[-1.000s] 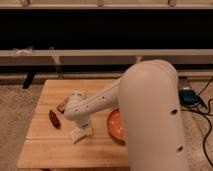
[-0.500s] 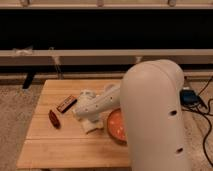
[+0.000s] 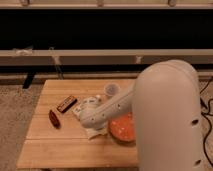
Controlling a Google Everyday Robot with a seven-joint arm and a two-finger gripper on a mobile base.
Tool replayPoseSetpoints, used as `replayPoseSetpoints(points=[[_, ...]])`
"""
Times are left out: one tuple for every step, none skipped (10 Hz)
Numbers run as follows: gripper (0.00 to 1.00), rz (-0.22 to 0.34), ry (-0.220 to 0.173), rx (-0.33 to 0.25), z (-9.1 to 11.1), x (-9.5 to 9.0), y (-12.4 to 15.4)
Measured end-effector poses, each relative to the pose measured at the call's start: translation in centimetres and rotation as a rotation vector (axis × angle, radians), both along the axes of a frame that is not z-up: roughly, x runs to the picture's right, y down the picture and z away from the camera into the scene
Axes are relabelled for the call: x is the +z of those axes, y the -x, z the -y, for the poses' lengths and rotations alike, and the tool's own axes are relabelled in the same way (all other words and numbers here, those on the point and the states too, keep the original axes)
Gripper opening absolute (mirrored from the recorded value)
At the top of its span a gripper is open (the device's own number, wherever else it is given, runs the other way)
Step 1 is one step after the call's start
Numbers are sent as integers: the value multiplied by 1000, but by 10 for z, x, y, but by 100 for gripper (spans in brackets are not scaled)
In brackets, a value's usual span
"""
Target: Wipe the white sponge on the table
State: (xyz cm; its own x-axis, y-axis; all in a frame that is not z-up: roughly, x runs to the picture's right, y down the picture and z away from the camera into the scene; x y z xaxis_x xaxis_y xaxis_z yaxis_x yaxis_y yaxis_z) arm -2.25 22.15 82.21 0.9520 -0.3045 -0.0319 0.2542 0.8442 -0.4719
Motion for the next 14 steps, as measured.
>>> replayPoseSetpoints(points=[[0, 16, -3, -21, -4, -7, 5], [0, 28, -6, -36, -6, -11, 9], [0, 52, -14, -65, -9, -20, 20], [0, 69, -18, -87, -10, -25, 28], [0, 88, -25, -114, -12, -30, 37], [0, 103, -29, -138, -13, -34, 45], [0, 124, -36, -169, -12, -37, 58], [0, 135, -38, -187, -11, -38, 66], [0, 145, -40, -207, -9, -39, 74], [0, 149, -41, -225, -7, -37, 81], [0, 159, -43, -248, -5, -36, 93], [0, 161, -45, -259, -4, -35, 98], [0, 158, -52, -281, -1, -32, 106], [0, 158, -58, -299, 1, -30, 113]])
